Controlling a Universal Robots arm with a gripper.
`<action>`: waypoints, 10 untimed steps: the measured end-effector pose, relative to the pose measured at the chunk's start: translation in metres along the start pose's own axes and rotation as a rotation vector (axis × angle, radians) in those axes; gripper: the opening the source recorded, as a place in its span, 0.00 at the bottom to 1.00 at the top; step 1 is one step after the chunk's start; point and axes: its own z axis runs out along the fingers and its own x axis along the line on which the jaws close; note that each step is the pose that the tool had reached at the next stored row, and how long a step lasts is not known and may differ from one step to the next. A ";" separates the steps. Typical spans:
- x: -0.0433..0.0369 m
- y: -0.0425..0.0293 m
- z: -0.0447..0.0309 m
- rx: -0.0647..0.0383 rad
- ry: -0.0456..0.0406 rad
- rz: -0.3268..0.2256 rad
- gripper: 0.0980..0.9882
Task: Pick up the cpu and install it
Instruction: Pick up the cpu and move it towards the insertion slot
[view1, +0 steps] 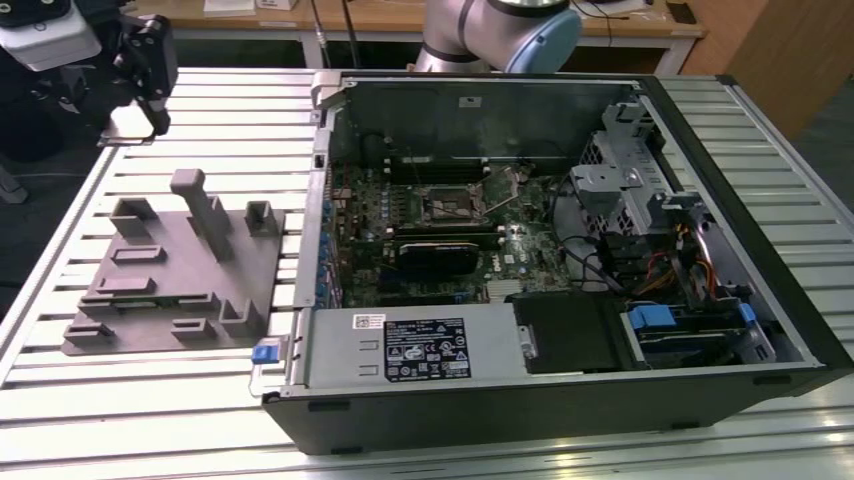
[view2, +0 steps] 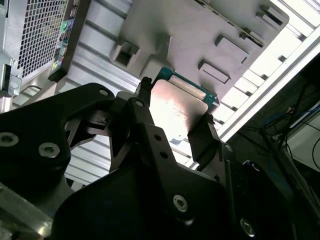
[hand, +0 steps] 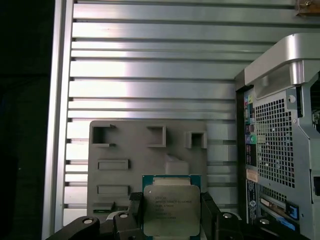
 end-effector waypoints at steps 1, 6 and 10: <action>-0.0011 0.0000 0.0000 0.000 0.0001 0.000 0.50; -0.0067 0.0000 0.0002 0.000 0.0000 0.000 0.50; -0.0110 0.0001 0.0003 0.000 0.0000 0.000 0.50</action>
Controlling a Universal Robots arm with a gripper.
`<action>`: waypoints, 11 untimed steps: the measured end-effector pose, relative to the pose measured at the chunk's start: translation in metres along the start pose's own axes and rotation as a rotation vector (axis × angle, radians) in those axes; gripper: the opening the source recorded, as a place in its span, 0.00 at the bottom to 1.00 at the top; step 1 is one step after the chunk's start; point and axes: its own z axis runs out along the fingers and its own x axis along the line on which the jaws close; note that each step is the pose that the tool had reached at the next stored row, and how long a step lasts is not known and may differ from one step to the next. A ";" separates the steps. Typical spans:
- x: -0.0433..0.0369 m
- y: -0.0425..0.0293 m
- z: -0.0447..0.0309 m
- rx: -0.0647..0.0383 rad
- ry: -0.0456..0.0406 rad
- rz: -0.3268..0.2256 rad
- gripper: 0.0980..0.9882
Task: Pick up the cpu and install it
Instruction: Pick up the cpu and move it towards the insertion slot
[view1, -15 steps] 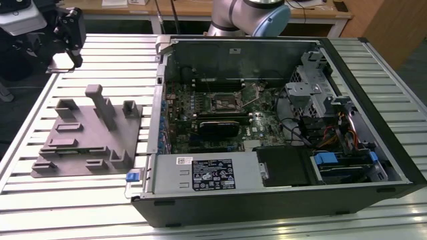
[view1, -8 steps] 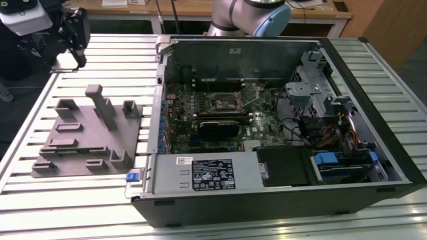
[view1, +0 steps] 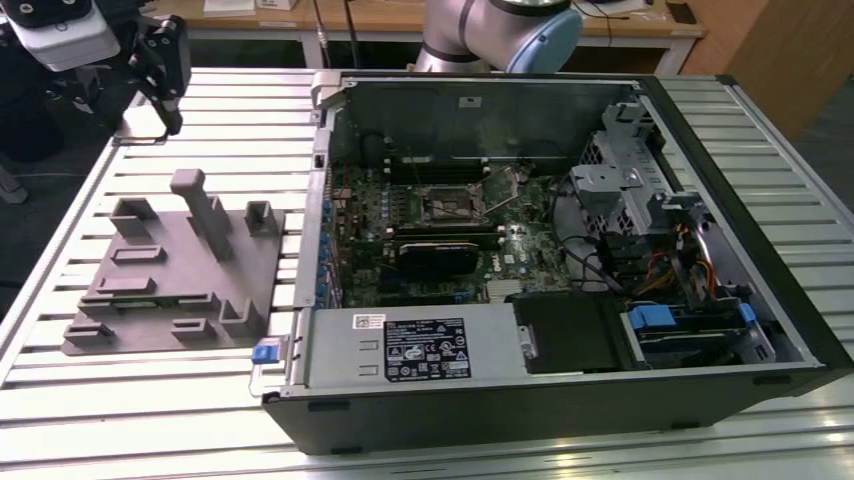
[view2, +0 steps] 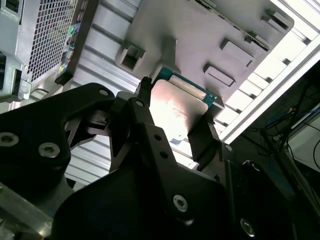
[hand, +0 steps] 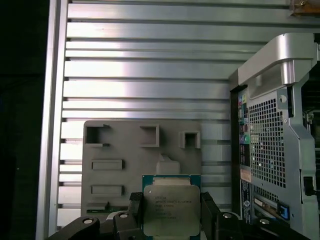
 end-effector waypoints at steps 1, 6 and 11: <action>-0.0013 0.0000 0.0000 0.000 0.0000 0.000 0.50; -0.0070 0.0000 0.0001 0.000 0.0000 0.000 0.50; -0.0125 0.0001 0.0003 0.000 0.0001 0.000 0.50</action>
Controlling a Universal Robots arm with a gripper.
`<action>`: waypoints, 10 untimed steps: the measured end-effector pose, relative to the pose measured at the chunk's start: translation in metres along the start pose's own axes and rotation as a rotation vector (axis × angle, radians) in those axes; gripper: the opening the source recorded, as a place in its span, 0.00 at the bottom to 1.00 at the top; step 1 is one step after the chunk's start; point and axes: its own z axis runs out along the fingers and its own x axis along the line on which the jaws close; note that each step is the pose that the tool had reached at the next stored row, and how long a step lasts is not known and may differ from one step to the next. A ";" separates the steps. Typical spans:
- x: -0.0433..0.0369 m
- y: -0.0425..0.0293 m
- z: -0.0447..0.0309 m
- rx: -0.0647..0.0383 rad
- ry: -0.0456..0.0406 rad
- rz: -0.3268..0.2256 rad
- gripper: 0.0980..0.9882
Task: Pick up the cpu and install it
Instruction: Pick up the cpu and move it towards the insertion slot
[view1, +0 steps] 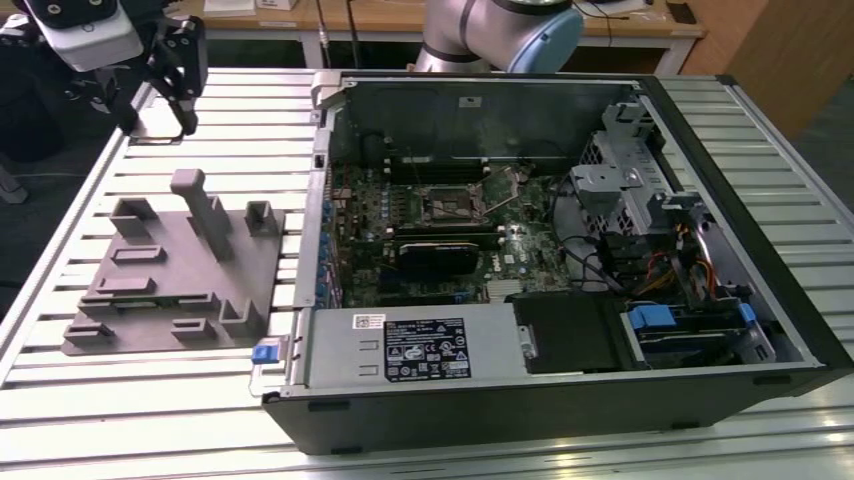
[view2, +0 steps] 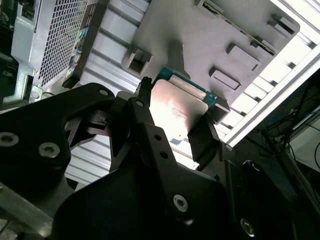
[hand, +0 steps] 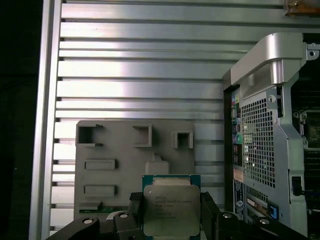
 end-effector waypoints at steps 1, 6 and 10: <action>-0.0010 0.0000 0.0000 0.000 0.0000 0.000 0.50; -0.0070 0.0001 0.0002 0.000 0.0000 0.000 0.50; -0.0121 0.0001 0.0003 0.000 -0.0001 0.000 0.50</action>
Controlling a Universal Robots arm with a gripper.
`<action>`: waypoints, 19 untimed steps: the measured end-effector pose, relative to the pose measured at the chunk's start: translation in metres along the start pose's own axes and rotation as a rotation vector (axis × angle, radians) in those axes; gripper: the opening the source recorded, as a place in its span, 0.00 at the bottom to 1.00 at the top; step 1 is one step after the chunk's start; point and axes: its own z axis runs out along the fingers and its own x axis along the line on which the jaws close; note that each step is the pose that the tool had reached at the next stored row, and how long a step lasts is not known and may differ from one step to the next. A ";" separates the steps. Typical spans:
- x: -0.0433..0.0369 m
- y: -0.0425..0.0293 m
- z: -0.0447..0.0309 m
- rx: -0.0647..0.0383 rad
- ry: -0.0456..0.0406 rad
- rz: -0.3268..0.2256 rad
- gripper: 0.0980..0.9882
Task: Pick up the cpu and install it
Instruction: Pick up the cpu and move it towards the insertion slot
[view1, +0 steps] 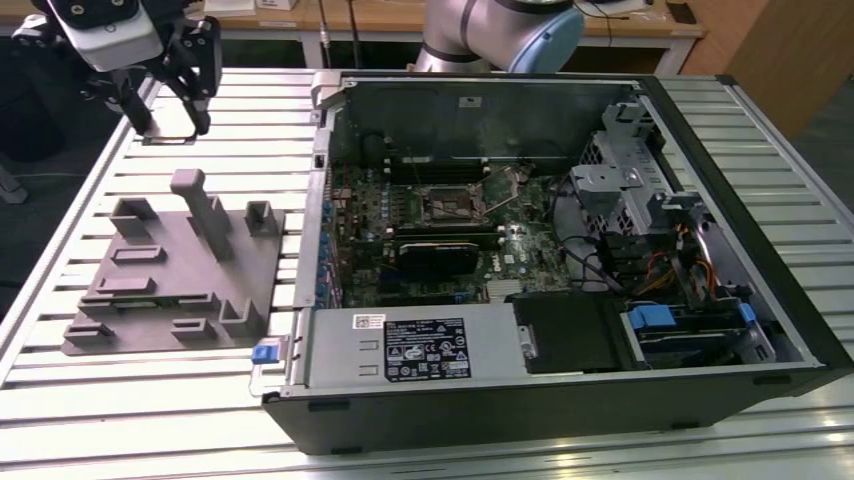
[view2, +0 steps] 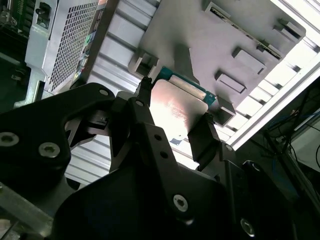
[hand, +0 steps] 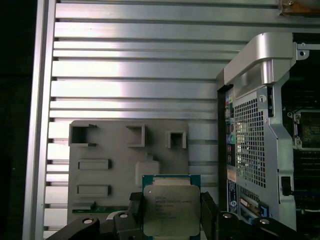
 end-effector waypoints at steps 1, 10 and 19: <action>-0.0012 0.0000 0.0000 0.000 0.0000 0.000 0.50; -0.0115 0.0001 0.0002 0.000 0.0001 0.000 0.50; -0.0227 0.0001 0.0005 0.000 0.0000 0.000 0.50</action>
